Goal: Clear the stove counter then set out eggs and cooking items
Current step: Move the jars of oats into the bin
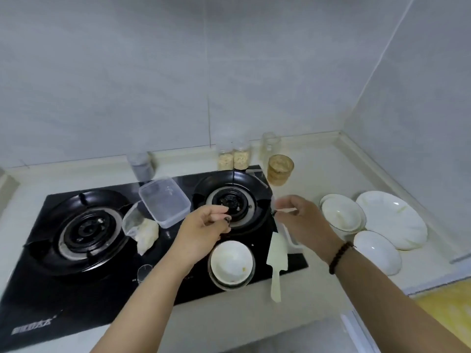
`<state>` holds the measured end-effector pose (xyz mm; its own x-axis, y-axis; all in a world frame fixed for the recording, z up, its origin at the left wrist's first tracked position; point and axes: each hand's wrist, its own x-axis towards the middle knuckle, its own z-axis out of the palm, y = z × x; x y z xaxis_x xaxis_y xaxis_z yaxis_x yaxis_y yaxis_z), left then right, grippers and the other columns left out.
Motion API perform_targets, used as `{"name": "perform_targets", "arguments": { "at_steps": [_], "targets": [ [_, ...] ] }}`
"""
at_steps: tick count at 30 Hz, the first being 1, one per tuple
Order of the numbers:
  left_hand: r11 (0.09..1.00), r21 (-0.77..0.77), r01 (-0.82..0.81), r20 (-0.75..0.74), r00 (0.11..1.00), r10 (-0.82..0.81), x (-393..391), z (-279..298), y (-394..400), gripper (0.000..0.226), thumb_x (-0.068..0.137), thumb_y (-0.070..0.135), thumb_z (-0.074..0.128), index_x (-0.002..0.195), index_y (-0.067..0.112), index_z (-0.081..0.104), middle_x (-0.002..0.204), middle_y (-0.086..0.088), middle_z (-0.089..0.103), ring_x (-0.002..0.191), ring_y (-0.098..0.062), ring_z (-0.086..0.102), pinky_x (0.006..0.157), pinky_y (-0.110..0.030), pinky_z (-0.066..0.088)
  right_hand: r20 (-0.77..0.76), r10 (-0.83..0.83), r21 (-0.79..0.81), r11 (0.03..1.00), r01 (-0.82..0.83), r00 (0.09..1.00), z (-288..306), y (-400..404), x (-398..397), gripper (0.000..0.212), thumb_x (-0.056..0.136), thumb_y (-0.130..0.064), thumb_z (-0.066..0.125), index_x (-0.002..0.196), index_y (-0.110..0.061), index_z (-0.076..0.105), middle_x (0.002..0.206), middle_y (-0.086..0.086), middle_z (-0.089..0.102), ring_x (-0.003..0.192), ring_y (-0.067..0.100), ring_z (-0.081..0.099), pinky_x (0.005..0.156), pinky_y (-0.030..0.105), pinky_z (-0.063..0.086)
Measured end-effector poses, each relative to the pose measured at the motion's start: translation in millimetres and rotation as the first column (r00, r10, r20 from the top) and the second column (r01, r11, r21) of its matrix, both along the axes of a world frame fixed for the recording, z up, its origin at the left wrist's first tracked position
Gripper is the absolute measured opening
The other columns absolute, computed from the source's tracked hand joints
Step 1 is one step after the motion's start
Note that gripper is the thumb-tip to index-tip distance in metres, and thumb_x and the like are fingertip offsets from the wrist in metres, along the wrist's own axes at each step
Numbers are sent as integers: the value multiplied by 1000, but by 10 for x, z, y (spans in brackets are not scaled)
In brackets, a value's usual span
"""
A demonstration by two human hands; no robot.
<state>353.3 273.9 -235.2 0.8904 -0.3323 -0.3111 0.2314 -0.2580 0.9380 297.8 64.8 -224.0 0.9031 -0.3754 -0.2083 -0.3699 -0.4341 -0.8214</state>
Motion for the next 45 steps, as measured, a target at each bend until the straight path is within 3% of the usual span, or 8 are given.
{"name": "perform_targets", "arguments": {
  "at_steps": [4, 9, 19, 28, 34, 38, 42, 45],
  "targets": [
    [994, 20, -108, -56, 992, 109, 179, 19, 98, 20, 94, 11, 58, 111, 20, 64, 100, 2, 72, 89, -11, 70, 76, -23, 51, -22, 179, -131, 975, -181, 984, 5, -110, 659, 34, 88, -22, 64, 122, -20, 57, 114, -8, 59, 97, 6, 55, 80, 16, 38],
    [961, 34, -274, -82, 958, 276, 391, 113, 206, 18, 94, 11, 59, 108, 21, 65, 105, -1, 72, 88, -12, 72, 75, -24, 51, -113, 380, -284, 873, -396, 918, -40, -282, 1712, 45, 87, -23, 63, 130, -12, 52, 134, 4, 52, 121, 19, 52, 95, 27, 42],
    [832, 69, -551, -151, 818, 555, 846, 27, 34, 18, 93, 9, 58, 108, 16, 66, 101, -1, 75, 82, -13, 73, 87, -35, 53, -379, 441, -503, 639, -581, 813, -564, -398, 3374, 72, 81, -42, 67, 140, -15, 38, 138, 17, 38, 130, 37, 34, 99, 40, 39],
    [819, 102, -564, -189, 797, 573, 994, -133, -283, 15, 95, 14, 59, 107, 18, 66, 102, 1, 75, 85, -12, 73, 79, -26, 53, -274, 485, -599, 590, -542, 830, -997, -430, 3602, 73, 81, -58, 62, 139, -19, 42, 139, 10, 45, 128, 30, 35, 108, 41, 20],
    [795, -2, -607, -246, 770, 588, 1064, -122, -468, 20, 96, 12, 55, 113, 14, 65, 103, -2, 75, 93, -19, 72, 76, -27, 53, -102, 445, -544, 724, -425, 890, -978, -489, 3566, 73, 75, -56, 69, 136, -23, 47, 137, 0, 51, 132, 22, 39, 115, 48, 8],
    [790, -75, -609, -239, 780, 579, 1077, -79, -551, 24, 93, 12, 59, 116, 14, 63, 108, -4, 74, 96, -20, 70, 77, -28, 52, 166, 384, -165, 919, -358, 908, -661, -516, 3370, 82, 66, -47, 80, 135, -21, 46, 131, -1, 52, 122, 20, 49, 107, 40, 38],
    [827, 16, -562, -83, 823, 562, 1153, -20, -651, 40, 84, 12, 72, 120, 21, 60, 118, 2, 66, 110, -14, 63, 87, -27, 49, 225, 457, 41, 878, -477, 860, -105, -552, 3050, 73, 70, -31, 83, 134, -22, 49, 118, -8, 52, 106, 11, 56, 88, 28, 49],
    [811, -54, -583, -26, 813, 582, 1268, 53, -739, 40, 87, 18, 69, 124, 21, 57, 121, 4, 63, 113, -10, 60, 93, -28, 48, 223, 537, 102, 817, -567, 814, 239, -578, 2810, 68, 69, -30, 84, 130, -26, 52, 116, -9, 57, 99, 8, 60, 81, 24, 51]
  ]
}}
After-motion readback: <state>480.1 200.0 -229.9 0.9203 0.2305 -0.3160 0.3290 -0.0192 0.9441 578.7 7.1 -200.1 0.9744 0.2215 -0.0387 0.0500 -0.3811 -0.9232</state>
